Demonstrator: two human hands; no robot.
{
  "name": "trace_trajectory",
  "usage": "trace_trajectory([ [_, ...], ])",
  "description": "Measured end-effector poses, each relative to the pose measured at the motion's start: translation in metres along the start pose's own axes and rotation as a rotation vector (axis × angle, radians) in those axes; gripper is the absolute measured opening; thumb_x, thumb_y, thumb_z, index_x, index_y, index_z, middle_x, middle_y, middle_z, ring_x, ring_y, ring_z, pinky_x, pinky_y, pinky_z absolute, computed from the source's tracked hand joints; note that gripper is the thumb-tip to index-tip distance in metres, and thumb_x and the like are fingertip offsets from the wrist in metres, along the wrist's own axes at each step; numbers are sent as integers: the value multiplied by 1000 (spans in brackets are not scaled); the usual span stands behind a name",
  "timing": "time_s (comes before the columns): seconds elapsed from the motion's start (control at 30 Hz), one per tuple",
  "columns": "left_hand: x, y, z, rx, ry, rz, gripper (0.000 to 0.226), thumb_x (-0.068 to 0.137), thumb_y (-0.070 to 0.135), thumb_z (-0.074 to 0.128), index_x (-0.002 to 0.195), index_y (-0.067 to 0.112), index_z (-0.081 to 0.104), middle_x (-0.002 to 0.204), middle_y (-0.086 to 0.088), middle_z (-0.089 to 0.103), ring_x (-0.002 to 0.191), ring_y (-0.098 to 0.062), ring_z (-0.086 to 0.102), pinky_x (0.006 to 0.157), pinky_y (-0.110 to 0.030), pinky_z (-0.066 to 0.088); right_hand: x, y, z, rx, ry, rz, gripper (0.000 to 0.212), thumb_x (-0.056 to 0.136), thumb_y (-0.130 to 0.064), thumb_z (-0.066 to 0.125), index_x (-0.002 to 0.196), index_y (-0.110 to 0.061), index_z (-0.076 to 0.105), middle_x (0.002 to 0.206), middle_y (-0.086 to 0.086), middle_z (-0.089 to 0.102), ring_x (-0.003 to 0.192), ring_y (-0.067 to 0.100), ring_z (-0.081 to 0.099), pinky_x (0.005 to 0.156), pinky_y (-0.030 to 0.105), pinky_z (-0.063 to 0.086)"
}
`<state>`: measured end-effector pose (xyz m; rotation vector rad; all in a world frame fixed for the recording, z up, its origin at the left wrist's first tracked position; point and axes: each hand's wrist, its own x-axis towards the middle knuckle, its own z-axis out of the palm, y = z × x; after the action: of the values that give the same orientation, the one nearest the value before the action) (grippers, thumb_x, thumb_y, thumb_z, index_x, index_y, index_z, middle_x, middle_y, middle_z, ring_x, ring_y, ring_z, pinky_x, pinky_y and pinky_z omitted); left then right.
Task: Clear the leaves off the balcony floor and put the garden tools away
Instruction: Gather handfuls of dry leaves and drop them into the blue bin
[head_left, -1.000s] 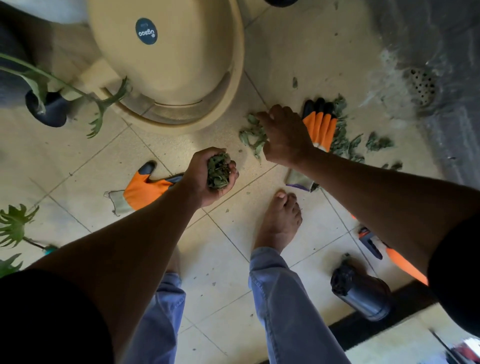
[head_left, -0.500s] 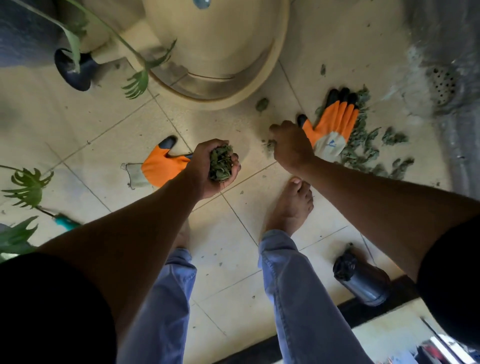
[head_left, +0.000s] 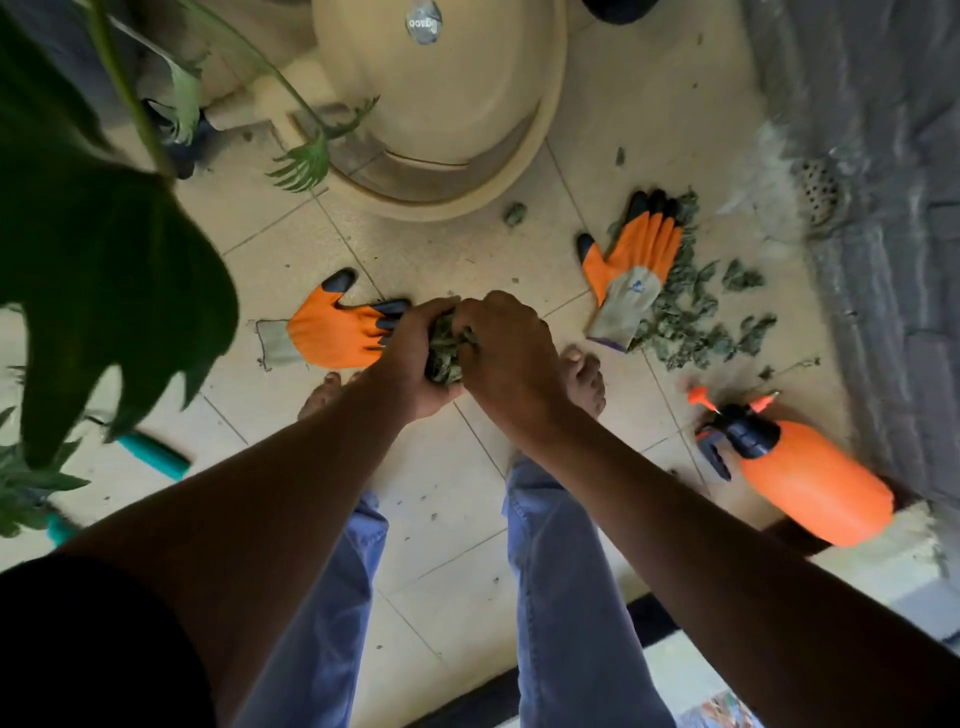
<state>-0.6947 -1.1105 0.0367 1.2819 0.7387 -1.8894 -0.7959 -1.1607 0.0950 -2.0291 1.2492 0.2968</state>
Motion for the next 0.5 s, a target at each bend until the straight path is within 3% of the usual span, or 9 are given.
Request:
trace_trajectory([
  [0.07, -6, -2, 3, -6, 0, 36, 34, 97, 37, 53, 71, 19, 65, 74, -2, 63, 76, -17, 65, 73, -29, 48, 1, -16, 1, -94, -34, 55, 26, 98, -18, 50, 120, -15, 64, 115, 11, 59, 102, 29, 59, 71, 31, 33],
  [0.13, -15, -2, 7, -34, 13, 66, 34, 100, 37, 47, 76, 17, 61, 74, -5, 60, 76, -19, 63, 75, -30, 47, -1, -28, 7, -89, -19, 73, 25, 99, -16, 50, 120, -15, 64, 114, 9, 60, 102, 26, 60, 71, 28, 32],
  [0.23, -19, -1, 9, -15, 19, 116, 38, 105, 28, 37, 71, 16, 49, 58, -1, 53, 58, -13, 58, 57, -19, 45, -9, -39, 8, 123, 13, 125, 37, 88, -5, 51, 122, -13, 63, 111, 9, 63, 102, 25, 61, 72, 21, 31],
  [0.3, -19, 2, 9, 2, 56, 157, 39, 105, 24, 39, 69, 15, 49, 51, 0, 54, 47, -12, 57, 47, -14, 44, -18, -40, 1, 280, -23, 182, 51, 88, 1, 52, 137, -12, 52, 119, 12, 65, 108, 27, 61, 79, 28, 44],
  [0.37, -19, 6, 10, 11, 41, 147, 38, 103, 27, 41, 70, 14, 53, 55, -1, 57, 49, -16, 58, 49, -17, 46, -26, -37, -5, 337, -21, 217, 55, 90, 4, 51, 142, -16, 43, 117, 13, 68, 105, 30, 64, 81, 36, 53],
  [0.5, -12, 3, 13, -25, 34, 109, 38, 98, 32, 48, 66, 16, 58, 61, -2, 57, 58, -18, 58, 60, -28, 45, -26, -22, -2, 271, 112, 234, 31, 93, -2, 54, 120, -15, 53, 100, 13, 70, 91, 33, 68, 75, 47, 58],
])
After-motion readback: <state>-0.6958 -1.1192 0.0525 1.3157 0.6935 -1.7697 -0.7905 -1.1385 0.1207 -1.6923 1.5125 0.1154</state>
